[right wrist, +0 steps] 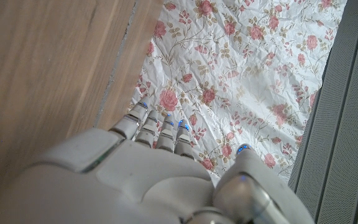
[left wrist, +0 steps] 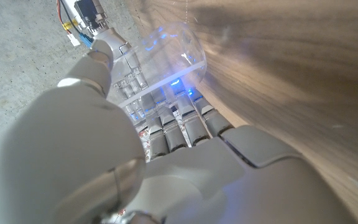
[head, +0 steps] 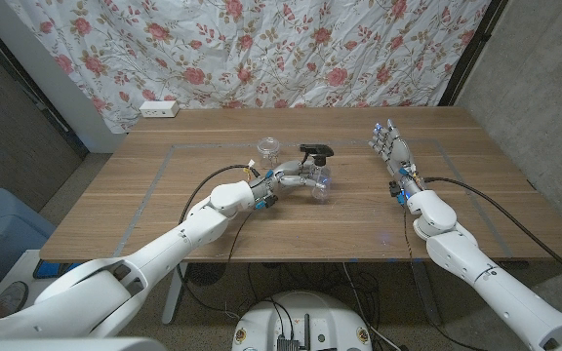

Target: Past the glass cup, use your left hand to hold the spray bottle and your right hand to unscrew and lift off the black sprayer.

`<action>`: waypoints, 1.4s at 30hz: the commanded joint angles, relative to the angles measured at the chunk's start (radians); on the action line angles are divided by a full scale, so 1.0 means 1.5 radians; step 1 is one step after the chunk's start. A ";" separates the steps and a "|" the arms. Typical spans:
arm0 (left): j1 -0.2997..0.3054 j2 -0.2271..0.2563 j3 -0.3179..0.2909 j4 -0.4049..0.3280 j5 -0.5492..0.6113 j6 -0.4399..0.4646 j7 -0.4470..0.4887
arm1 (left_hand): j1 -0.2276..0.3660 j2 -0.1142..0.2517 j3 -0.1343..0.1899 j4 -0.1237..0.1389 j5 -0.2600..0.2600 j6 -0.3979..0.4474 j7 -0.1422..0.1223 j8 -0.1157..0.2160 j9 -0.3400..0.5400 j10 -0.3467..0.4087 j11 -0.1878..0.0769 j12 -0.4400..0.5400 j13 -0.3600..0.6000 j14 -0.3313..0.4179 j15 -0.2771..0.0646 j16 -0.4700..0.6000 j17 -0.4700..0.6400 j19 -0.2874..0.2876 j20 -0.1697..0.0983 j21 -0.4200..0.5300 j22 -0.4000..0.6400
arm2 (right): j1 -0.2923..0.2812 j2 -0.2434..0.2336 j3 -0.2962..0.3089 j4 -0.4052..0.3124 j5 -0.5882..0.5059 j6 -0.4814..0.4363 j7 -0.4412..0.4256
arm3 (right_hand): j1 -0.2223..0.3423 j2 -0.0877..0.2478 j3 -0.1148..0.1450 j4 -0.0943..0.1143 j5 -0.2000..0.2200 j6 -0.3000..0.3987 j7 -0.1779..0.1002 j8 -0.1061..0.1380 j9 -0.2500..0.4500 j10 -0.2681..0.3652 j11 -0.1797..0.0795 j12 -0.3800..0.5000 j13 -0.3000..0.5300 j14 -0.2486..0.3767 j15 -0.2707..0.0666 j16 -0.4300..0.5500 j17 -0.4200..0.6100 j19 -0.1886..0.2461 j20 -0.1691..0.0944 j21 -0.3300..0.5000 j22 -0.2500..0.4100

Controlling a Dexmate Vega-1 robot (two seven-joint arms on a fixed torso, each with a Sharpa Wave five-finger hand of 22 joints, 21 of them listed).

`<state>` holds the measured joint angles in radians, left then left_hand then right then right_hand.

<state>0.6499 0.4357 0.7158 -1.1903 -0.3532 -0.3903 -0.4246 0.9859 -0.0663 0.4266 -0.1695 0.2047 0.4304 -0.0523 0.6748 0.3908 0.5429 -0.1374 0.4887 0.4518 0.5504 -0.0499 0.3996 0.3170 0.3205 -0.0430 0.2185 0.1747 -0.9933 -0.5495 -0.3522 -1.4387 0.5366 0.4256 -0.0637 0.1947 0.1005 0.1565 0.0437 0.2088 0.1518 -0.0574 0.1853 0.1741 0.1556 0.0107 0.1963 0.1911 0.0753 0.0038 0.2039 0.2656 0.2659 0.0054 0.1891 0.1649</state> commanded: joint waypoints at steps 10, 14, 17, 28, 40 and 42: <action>0.025 0.040 -0.010 -0.111 0.044 0.069 0.091 | 0.038 0.049 -0.013 0.000 0.003 0.000 0.000 0.019 0.014 0.018 -0.012 0.009 0.014 -0.001 -0.094 0.009 0.010 0.005 -0.024 0.001 0.003 | -0.004 -0.046 0.003 -0.049 -0.061 0.000 -0.012 | -0.004 0.001 0.004 -0.005 0.001 0.013 -0.001 0.006 0.002 0.002 0.000 0.001 0.002 0.004 0.001 0.003 -0.001 0.004 0.002 0.001 0.002; 0.030 0.039 -0.014 -0.117 0.045 0.068 0.103 | 0.038 0.050 -0.017 0.001 0.003 0.002 0.002 0.022 0.013 0.020 -0.013 0.011 0.016 -0.001 -0.094 0.010 0.012 0.005 -0.024 0.001 0.003 | -0.018 -0.066 0.010 -0.083 -0.083 -0.017 -0.030 | -0.002 0.001 0.005 -0.007 0.001 0.017 -0.001 0.007 0.002 0.003 0.001 0.001 0.002 0.004 0.001 0.002 -0.002 0.004 0.002 0.000 0.002; 0.035 0.038 -0.016 -0.117 0.043 0.069 0.112 | 0.038 0.050 -0.019 0.001 0.003 0.003 0.001 0.023 0.012 0.022 -0.014 0.012 0.018 -0.001 -0.095 0.011 0.013 0.005 -0.026 0.001 0.003 | -0.028 -0.082 0.015 -0.102 -0.104 -0.021 -0.040 | 0.005 0.004 0.010 -0.013 0.002 0.028 0.000 0.011 0.003 0.003 0.001 0.001 0.002 0.004 0.001 0.002 -0.004 0.005 0.001 0.000 0.002; 0.046 0.043 -0.020 -0.138 0.053 0.075 0.141 | 0.034 0.055 -0.021 0.004 0.004 0.012 -0.002 0.029 0.010 0.026 -0.015 0.015 0.023 0.000 -0.095 0.006 0.008 0.007 -0.028 0.001 0.004 | -0.067 -0.138 0.037 -0.188 -0.156 -0.074 -0.070 | 0.029 0.003 0.022 -0.035 -0.001 0.033 -0.001 0.010 0.004 0.005 -0.003 0.002 0.002 0.005 0.001 0.002 -0.010 0.005 0.002 0.000 0.002; 0.057 0.049 -0.021 -0.163 0.071 0.084 0.171 | 0.030 0.059 -0.022 0.005 0.006 0.012 -0.002 0.032 0.007 0.026 -0.014 0.015 0.028 0.003 -0.094 0.001 0.003 0.008 -0.029 0.000 0.004 | -0.098 -0.178 0.055 -0.271 -0.204 -0.135 -0.093 | 0.074 -0.003 0.041 -0.077 -0.009 0.042 -0.005 0.013 0.006 0.002 -0.003 0.001 0.003 0.002 0.008 0.001 -0.017 0.005 0.012 0.000 0.002; 0.056 0.050 -0.020 -0.165 0.075 0.085 0.173 | 0.029 0.059 -0.023 0.005 0.006 0.013 -0.002 0.032 0.007 0.026 -0.018 0.016 0.028 0.003 -0.095 0.001 0.003 0.008 -0.029 0.000 0.004 | -0.105 -0.187 0.060 -0.287 -0.208 -0.146 -0.093 | 0.079 -0.005 0.043 -0.082 -0.009 0.043 -0.004 0.013 0.006 0.000 -0.002 0.000 0.003 0.002 0.008 0.002 -0.018 0.006 0.013 0.000 0.002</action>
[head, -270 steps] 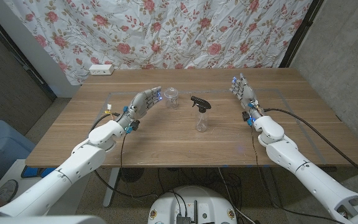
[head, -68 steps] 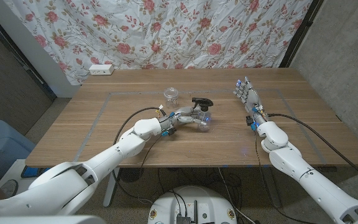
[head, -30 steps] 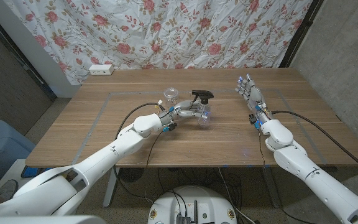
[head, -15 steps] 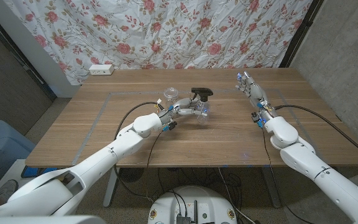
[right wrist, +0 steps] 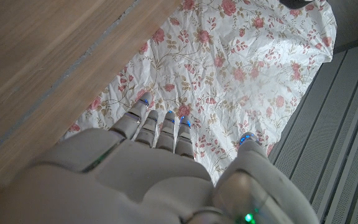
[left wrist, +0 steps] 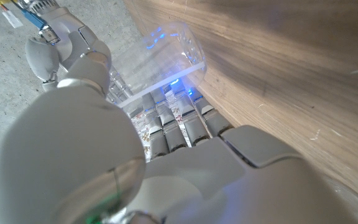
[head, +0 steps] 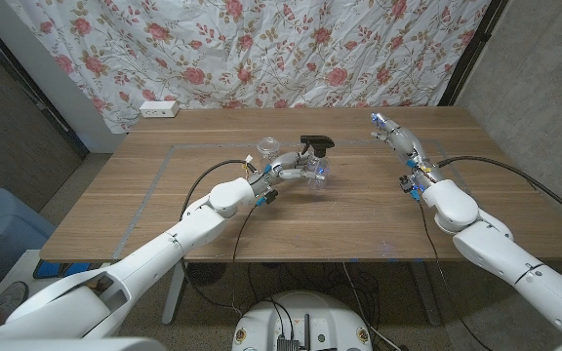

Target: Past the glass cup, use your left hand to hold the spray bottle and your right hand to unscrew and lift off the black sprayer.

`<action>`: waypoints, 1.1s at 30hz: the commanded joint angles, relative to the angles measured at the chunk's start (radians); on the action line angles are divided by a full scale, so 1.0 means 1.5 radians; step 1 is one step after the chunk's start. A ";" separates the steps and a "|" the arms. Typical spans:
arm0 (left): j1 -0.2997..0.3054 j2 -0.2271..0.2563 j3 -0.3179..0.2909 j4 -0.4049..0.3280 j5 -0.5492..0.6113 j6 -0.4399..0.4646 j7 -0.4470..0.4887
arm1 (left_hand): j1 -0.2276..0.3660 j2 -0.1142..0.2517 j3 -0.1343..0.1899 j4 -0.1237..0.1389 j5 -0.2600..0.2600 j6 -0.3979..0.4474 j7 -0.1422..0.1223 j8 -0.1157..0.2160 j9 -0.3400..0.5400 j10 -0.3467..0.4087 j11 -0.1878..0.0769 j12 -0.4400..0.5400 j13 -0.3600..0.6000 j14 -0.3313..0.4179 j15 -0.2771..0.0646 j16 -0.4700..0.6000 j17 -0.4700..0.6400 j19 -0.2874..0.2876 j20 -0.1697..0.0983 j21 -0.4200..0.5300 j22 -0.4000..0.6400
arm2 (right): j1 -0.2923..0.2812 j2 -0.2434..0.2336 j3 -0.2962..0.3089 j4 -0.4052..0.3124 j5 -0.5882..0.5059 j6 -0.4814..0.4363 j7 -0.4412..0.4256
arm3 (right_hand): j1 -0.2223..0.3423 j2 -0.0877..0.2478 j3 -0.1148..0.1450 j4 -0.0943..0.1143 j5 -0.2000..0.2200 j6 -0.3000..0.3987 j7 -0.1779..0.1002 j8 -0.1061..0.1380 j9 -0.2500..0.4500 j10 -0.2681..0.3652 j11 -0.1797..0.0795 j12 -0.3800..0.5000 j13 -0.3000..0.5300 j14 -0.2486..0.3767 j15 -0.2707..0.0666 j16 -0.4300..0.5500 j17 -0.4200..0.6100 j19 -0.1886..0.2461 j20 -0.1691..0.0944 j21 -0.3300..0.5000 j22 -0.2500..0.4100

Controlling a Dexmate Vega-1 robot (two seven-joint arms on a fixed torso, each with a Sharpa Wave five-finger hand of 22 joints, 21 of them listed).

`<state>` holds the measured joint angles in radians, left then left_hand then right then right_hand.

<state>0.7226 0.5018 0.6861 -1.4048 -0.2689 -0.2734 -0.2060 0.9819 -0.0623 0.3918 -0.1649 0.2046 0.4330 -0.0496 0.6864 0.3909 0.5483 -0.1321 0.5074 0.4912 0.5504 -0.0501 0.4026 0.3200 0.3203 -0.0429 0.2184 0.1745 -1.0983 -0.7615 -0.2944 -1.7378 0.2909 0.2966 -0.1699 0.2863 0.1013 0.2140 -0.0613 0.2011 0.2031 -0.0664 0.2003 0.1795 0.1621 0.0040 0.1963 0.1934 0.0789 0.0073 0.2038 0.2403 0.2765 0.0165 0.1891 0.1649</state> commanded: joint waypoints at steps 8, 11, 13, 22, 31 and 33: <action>0.011 0.004 -0.001 -0.025 0.021 0.005 0.034 | 0.032 0.058 -0.001 0.001 0.006 0.012 -0.004 0.026 0.005 0.024 -0.020 0.004 0.004 0.003 -0.096 -0.003 0.000 0.009 -0.030 0.000 0.004 | -0.060 -0.077 0.042 -0.145 -0.066 -0.104 -0.026 | 0.034 -0.012 0.010 -0.029 -0.006 0.015 0.005 0.005 0.004 -0.007 0.003 0.000 0.001 -0.003 0.009 0.001 -0.003 -0.002 0.013 -0.001 0.002; 0.013 0.003 -0.002 -0.027 0.021 0.006 0.038 | 0.031 0.058 -0.001 0.001 0.006 0.013 -0.004 0.027 0.004 0.025 -0.019 0.004 0.005 0.004 -0.097 -0.003 -0.001 0.009 -0.031 0.000 0.004 | -0.068 -0.089 0.051 -0.165 -0.071 -0.121 -0.023 | 0.043 -0.015 0.013 -0.038 -0.005 0.018 0.004 0.006 0.004 -0.010 0.002 -0.001 0.002 -0.004 0.012 0.001 -0.004 -0.003 0.016 -0.001 0.002; 0.014 0.002 -0.002 -0.026 0.020 0.006 0.041 | 0.032 0.059 -0.002 0.000 0.006 0.013 -0.004 0.027 0.004 0.025 -0.020 0.004 0.005 0.004 -0.097 -0.003 -0.001 0.009 -0.032 -0.001 0.004 | -0.071 -0.097 0.055 -0.177 -0.074 -0.132 -0.019 | 0.049 -0.017 0.015 -0.044 -0.005 0.021 0.002 0.007 0.005 -0.012 0.002 -0.001 0.002 -0.006 0.015 0.001 -0.005 -0.003 0.017 -0.001 0.002; 0.005 -0.003 0.002 -0.014 0.019 0.001 0.030 | 0.030 0.060 0.000 0.000 0.007 0.014 -0.004 0.029 0.002 0.028 -0.020 0.005 0.008 0.008 -0.097 -0.008 -0.007 0.010 -0.032 -0.001 0.004 | -0.081 -0.134 0.073 -0.226 -0.087 -0.180 0.004 | 0.079 -0.029 0.025 -0.068 -0.002 0.020 -0.003 0.007 0.007 -0.025 0.004 -0.004 0.002 -0.010 0.034 0.001 -0.008 -0.012 0.027 -0.003 0.003; 0.004 -0.006 0.004 -0.013 0.028 -0.002 0.037 | 0.031 0.062 0.002 -0.001 0.008 0.017 -0.004 0.032 0.000 0.030 -0.022 0.005 0.010 0.011 -0.098 -0.012 -0.012 0.013 -0.033 -0.001 0.003 | -0.076 -0.185 0.072 -0.286 -0.138 -0.270 0.025 | 0.105 -0.034 0.035 -0.079 0.003 0.023 -0.015 0.010 0.010 -0.031 0.003 -0.003 0.003 -0.013 0.034 0.002 -0.008 -0.009 0.035 -0.001 0.003; 0.005 -0.006 0.004 -0.013 0.029 -0.002 0.040 | 0.032 0.063 0.002 -0.001 0.009 0.016 -0.005 0.032 -0.001 0.030 -0.022 0.005 0.011 0.011 -0.098 -0.013 -0.013 0.013 -0.033 -0.001 0.003 | -0.074 -0.194 0.070 -0.296 -0.150 -0.282 0.028 | 0.113 -0.035 0.038 -0.081 0.006 0.028 -0.016 0.013 0.011 -0.031 0.003 -0.002 0.003 -0.012 0.034 0.003 -0.009 -0.007 0.036 0.000 0.003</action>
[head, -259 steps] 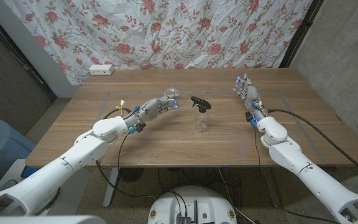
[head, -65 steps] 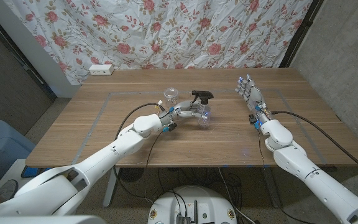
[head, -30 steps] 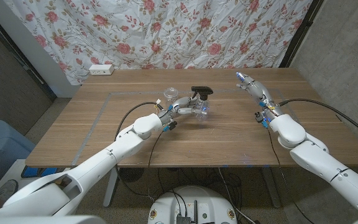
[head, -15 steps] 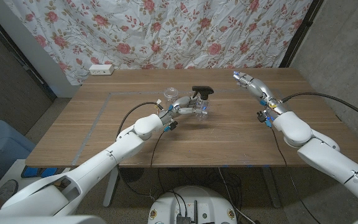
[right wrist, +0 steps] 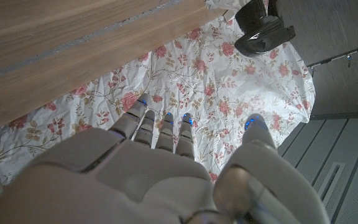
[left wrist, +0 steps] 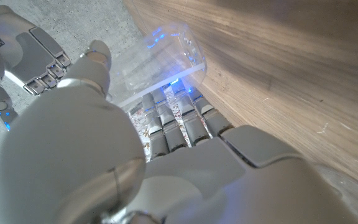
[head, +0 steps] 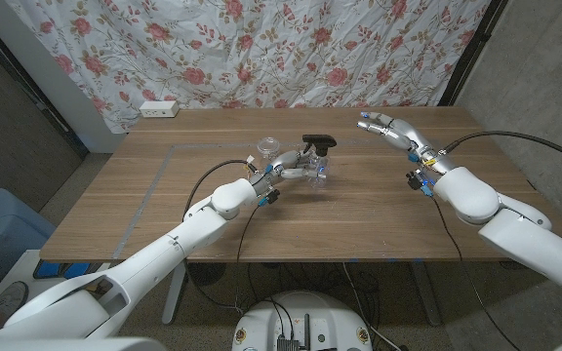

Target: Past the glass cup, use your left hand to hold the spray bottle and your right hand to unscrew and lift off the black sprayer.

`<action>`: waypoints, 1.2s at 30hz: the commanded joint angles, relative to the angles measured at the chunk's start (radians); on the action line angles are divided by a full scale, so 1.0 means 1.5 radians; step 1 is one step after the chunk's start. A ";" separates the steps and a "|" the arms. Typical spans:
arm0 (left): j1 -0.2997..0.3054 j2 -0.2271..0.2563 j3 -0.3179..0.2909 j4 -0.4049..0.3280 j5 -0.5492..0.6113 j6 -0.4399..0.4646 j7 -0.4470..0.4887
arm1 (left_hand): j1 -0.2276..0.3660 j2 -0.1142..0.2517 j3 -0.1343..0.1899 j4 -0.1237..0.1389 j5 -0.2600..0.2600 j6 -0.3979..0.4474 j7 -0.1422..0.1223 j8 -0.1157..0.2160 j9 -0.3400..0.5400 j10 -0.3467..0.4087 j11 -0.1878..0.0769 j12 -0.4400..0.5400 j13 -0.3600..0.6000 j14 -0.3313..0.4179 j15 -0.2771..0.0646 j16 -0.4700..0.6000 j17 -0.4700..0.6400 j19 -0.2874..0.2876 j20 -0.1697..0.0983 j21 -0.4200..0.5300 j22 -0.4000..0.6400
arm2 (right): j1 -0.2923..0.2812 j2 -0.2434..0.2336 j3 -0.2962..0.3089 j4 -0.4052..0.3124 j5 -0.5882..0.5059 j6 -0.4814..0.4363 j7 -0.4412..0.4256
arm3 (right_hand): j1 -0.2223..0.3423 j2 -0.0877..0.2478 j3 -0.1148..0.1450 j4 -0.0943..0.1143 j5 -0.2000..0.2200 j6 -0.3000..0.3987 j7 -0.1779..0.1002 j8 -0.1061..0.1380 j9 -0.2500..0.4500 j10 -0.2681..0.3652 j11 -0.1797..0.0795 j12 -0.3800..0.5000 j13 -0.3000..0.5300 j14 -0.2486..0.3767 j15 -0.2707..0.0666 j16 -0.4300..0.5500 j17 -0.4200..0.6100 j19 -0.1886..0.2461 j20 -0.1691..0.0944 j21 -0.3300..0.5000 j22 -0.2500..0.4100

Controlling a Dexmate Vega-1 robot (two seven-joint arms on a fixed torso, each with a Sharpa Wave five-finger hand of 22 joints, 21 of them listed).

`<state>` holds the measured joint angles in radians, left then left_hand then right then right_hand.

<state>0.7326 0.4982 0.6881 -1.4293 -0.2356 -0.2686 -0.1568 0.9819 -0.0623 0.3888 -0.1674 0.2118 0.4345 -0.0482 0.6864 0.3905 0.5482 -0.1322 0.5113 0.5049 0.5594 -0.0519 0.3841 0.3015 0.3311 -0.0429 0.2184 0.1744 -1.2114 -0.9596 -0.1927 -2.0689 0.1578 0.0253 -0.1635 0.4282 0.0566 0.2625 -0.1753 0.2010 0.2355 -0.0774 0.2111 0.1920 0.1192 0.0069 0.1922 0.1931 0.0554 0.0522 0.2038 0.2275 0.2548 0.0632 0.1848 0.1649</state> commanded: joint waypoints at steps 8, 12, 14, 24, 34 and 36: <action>-0.003 -0.006 0.003 0.004 0.011 -0.008 0.010 | 0.034 0.064 0.003 -0.001 0.004 0.016 -0.007 0.034 -0.003 0.032 -0.021 0.001 0.003 0.005 -0.096 -0.003 -0.004 0.006 -0.032 -0.002 0.003 | 0.020 -0.085 -0.003 -0.100 -0.072 -0.131 0.057 | 0.049 -0.011 0.017 -0.010 0.014 0.011 -0.014 0.009 0.005 -0.006 0.001 0.001 0.004 0.000 0.008 0.003 0.000 0.007 0.003 0.002 0.002; -0.003 -0.007 0.004 0.005 0.014 -0.008 0.014 | 0.035 0.064 0.002 -0.001 0.004 0.017 -0.007 0.035 -0.003 0.032 -0.021 0.001 0.004 0.003 -0.097 -0.004 -0.004 0.006 -0.032 -0.002 0.003 | 0.039 -0.098 -0.014 -0.115 -0.090 -0.153 0.073 | 0.083 -0.022 0.028 -0.011 0.023 0.008 -0.021 0.009 0.008 -0.014 0.003 0.001 0.004 -0.010 0.025 0.001 -0.001 0.004 0.019 0.001 0.002; -0.003 -0.006 0.004 0.004 0.015 -0.007 0.014 | 0.034 0.064 0.002 -0.001 0.004 0.017 -0.008 0.035 -0.004 0.033 -0.020 0.001 0.005 0.003 -0.097 -0.005 -0.005 0.006 -0.032 -0.002 0.003 | 0.047 -0.105 -0.019 -0.121 -0.100 -0.158 0.079 | 0.091 -0.026 0.030 -0.011 0.025 0.008 -0.026 0.010 0.008 -0.017 0.004 0.000 0.005 -0.012 0.028 0.001 -0.001 0.004 0.023 0.002 0.002; -0.003 -0.007 0.005 0.003 0.024 -0.003 0.024 | 0.032 0.065 0.000 0.000 0.004 0.018 -0.008 0.037 -0.006 0.036 -0.022 0.001 0.006 0.004 -0.097 -0.006 -0.008 0.006 -0.031 -0.003 0.003 | 0.104 -0.124 -0.062 -0.142 -0.156 -0.200 0.121 | 0.130 -0.035 0.043 -0.010 0.036 0.012 -0.041 0.013 0.011 -0.029 0.005 0.000 0.005 -0.018 0.041 0.001 -0.002 0.004 0.030 0.001 0.002; -0.012 -0.012 0.013 0.012 0.030 -0.003 0.015 | 0.031 0.067 -0.001 0.001 0.004 0.020 -0.007 0.039 -0.008 0.041 -0.021 0.001 0.008 0.009 -0.097 -0.006 -0.009 0.007 -0.031 -0.003 0.003 | 0.161 -0.128 -0.099 -0.150 -0.197 -0.221 0.170 | 0.179 -0.048 0.059 -0.009 0.049 0.040 -0.080 0.028 0.017 -0.039 0.004 0.001 0.006 -0.015 0.056 0.005 -0.003 0.008 0.039 0.003 0.002; -0.013 -0.012 0.014 0.013 0.030 -0.003 0.015 | 0.032 0.068 -0.001 0.001 0.004 0.020 -0.007 0.040 -0.008 0.041 -0.020 0.001 0.008 0.008 -0.097 -0.006 -0.010 0.007 -0.031 -0.003 0.003 | 0.171 -0.125 -0.107 -0.149 -0.204 -0.224 0.177 | 0.187 -0.050 0.061 -0.008 0.051 0.048 -0.089 0.031 0.017 -0.039 0.003 0.002 0.006 -0.014 0.057 0.006 -0.003 0.013 0.045 0.005 0.002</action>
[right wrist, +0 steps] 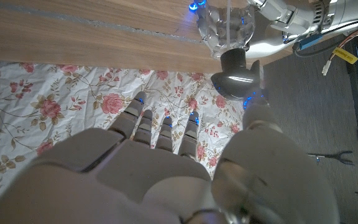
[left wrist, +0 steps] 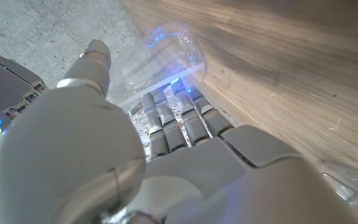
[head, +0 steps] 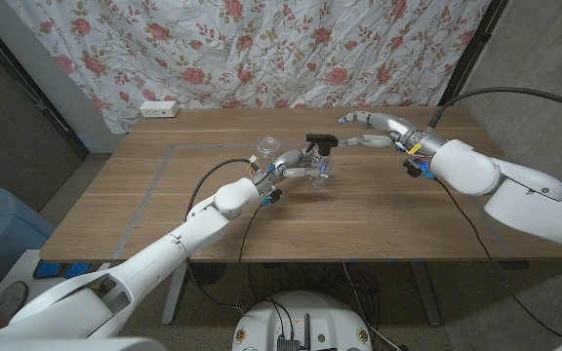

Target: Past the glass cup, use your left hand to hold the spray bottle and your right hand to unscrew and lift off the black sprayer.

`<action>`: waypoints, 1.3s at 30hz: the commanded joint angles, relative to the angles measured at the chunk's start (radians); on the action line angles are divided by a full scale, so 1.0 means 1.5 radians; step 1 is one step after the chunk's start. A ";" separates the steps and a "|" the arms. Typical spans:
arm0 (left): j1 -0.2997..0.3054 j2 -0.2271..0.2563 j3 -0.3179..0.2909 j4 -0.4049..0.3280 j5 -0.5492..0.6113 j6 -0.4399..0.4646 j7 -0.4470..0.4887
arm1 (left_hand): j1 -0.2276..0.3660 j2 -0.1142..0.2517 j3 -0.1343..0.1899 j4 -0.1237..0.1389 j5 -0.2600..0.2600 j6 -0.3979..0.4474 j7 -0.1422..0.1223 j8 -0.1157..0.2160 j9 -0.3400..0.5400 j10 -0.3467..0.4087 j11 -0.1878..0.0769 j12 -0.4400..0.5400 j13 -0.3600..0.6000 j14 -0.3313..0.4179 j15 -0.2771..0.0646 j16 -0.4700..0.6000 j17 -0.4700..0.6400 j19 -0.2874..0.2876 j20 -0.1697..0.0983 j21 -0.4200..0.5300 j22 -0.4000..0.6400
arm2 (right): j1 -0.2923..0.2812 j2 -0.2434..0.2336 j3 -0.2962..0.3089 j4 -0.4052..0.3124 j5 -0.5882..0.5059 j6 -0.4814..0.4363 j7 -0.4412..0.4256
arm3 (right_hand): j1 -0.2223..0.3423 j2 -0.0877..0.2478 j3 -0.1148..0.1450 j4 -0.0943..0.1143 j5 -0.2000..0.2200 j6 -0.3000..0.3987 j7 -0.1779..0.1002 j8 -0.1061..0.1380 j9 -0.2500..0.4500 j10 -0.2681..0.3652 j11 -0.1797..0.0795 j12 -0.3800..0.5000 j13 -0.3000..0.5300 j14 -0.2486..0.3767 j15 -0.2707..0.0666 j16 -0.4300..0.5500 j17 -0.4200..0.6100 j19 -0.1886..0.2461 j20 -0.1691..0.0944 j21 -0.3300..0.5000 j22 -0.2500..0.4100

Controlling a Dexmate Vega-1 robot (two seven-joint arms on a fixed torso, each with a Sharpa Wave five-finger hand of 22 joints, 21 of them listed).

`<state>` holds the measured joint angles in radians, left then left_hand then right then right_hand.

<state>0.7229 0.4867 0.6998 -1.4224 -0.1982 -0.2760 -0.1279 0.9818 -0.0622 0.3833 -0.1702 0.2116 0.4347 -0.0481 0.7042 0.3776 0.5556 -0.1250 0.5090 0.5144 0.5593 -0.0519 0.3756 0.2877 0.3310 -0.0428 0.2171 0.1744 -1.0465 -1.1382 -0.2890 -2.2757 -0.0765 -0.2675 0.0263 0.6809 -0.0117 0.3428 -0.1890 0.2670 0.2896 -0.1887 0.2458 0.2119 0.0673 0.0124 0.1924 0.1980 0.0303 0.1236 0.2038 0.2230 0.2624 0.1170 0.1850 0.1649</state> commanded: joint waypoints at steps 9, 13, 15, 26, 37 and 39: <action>-0.009 -0.007 0.008 0.013 0.004 0.005 -0.007 | 0.032 0.070 0.001 0.002 0.004 0.021 -0.007 0.029 -0.001 0.036 -0.024 0.001 0.003 0.009 -0.096 -0.001 -0.001 0.007 -0.031 -0.003 0.003 | 0.109 0.000 -0.081 -0.011 -0.088 -0.043 0.103 | 0.034 -0.005 0.012 0.002 0.010 0.022 -0.020 0.012 0.005 -0.006 -0.004 0.002 0.003 0.002 0.007 0.006 0.000 0.009 0.010 0.004 0.002; -0.012 -0.008 0.010 0.016 0.004 0.005 -0.011 | 0.032 0.071 0.001 0.002 0.004 0.021 -0.006 0.030 -0.002 0.038 -0.027 0.002 0.004 0.010 -0.097 -0.001 -0.002 0.007 -0.031 -0.003 0.003 | 0.133 0.003 -0.102 -0.017 -0.115 -0.062 0.135 | 0.039 -0.006 0.014 0.002 0.011 0.025 -0.020 0.013 0.005 -0.008 -0.004 0.001 0.003 0.001 0.007 0.006 0.000 0.009 0.010 0.004 0.002; -0.014 -0.009 0.010 0.017 0.003 0.005 -0.012 | 0.032 0.071 0.001 0.002 0.004 0.021 -0.007 0.031 -0.002 0.039 -0.026 0.002 0.005 0.010 -0.097 -0.002 -0.003 0.008 -0.031 -0.003 0.003 | 0.143 0.006 -0.111 -0.017 -0.126 -0.067 0.147 | 0.041 -0.007 0.014 0.002 0.011 0.025 -0.020 0.014 0.006 -0.010 -0.004 0.001 0.003 0.000 0.007 0.006 0.000 0.009 0.010 0.004 0.002; -0.017 -0.007 0.011 0.015 0.005 0.009 -0.016 | 0.033 0.074 0.001 0.002 0.005 0.025 -0.006 0.034 -0.005 0.042 -0.023 0.001 0.006 0.014 -0.097 -0.001 -0.003 0.008 -0.031 -0.003 0.003 | 0.154 0.018 -0.123 -0.012 -0.153 -0.062 0.164 | 0.060 -0.009 0.019 0.004 0.011 0.045 -0.020 0.024 0.010 -0.010 -0.010 0.003 0.003 0.001 -0.001 0.008 0.001 0.011 0.007 0.004 0.002; -0.010 -0.004 0.012 0.003 0.006 0.015 -0.010 | 0.031 0.076 0.001 0.003 0.005 0.025 -0.006 0.036 -0.007 0.045 -0.023 0.001 0.008 0.017 -0.097 -0.002 -0.004 0.009 -0.030 -0.004 0.003 | 0.159 0.023 -0.129 -0.014 -0.174 -0.066 0.180 | 0.092 -0.003 0.029 0.005 0.009 0.083 -0.020 0.042 0.016 -0.004 -0.015 0.006 0.003 0.005 -0.015 0.011 0.002 0.016 -0.004 0.004 0.002; -0.008 -0.003 0.012 -0.001 0.006 0.018 -0.009 | 0.031 0.077 0.001 0.002 0.005 0.026 -0.006 0.036 -0.007 0.045 -0.019 0.000 0.009 0.017 -0.097 -0.002 -0.004 0.009 -0.030 -0.004 0.003 | 0.159 0.023 -0.129 -0.013 -0.173 -0.064 0.185 | 0.095 -0.004 0.029 0.005 0.008 0.085 -0.021 0.044 0.016 -0.004 -0.015 0.006 0.003 0.006 -0.017 0.012 0.002 0.017 -0.004 0.004 0.002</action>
<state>0.7006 0.4761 0.7163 -1.4009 -0.1916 -0.2600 -0.1484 0.9817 -0.0621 0.3795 -0.1715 0.2114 0.4404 -0.0424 0.7095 0.3659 0.5665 -0.1144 0.5071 0.5219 0.5736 -0.0554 0.3756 0.2783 0.3328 -0.0410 0.2171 0.1744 -0.8212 -1.1109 -0.4683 -2.2956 -0.2937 -0.3580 0.2615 0.8096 -0.0195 0.3800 -0.1822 0.2746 0.4021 -0.2181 0.3040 0.2329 0.0571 -0.0021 0.1963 0.1979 0.0396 0.1067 0.2118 0.2233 0.2842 0.1158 0.1850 0.1649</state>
